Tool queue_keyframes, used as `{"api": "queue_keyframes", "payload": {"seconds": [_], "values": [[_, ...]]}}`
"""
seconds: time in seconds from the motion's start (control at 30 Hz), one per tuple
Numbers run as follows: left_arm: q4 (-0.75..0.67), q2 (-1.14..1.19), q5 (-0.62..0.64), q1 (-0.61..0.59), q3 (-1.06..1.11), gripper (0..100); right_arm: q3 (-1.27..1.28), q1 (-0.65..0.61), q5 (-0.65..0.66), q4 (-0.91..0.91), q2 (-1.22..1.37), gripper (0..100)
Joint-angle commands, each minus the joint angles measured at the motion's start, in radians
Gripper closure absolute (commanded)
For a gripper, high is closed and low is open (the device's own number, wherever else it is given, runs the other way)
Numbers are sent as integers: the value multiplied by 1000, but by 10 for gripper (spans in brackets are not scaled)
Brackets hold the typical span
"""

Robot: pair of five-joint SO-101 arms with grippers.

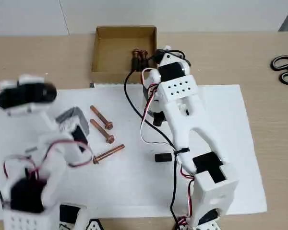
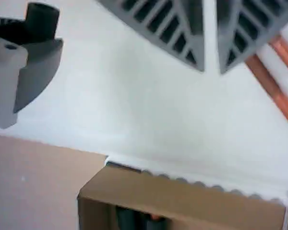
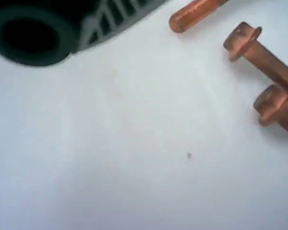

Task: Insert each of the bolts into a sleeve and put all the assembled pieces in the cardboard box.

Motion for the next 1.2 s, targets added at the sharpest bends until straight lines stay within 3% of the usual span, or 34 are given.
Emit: {"api": "queue_keyframes", "payload": {"seconds": [0.0, 0.23, 0.37, 0.53, 0.67, 0.83, 1.17], "values": [[109, 181, 6, 0, -234, 994, -40, 39, 11, 12, -68, 997], [348, 388, -54, -5, -407, 994, -18, 120, 14, 18, -70, 997], [405, 460, -308, -37, -409, 994, 18, 168, 63, 18, -70, 997], [405, 549, -758, -150, -409, 994, 46, 213, 83, 18, -70, 997], [400, 629, -954, -186, -409, 994, 64, 248, 83, 16, -70, 997], [374, 704, -1333, -218, -410, 994, 68, 283, 89, 13, -70, 996], [328, 833, -1801, -187, -410, 994, 68, 349, 221, 12, -68, 996]]}}
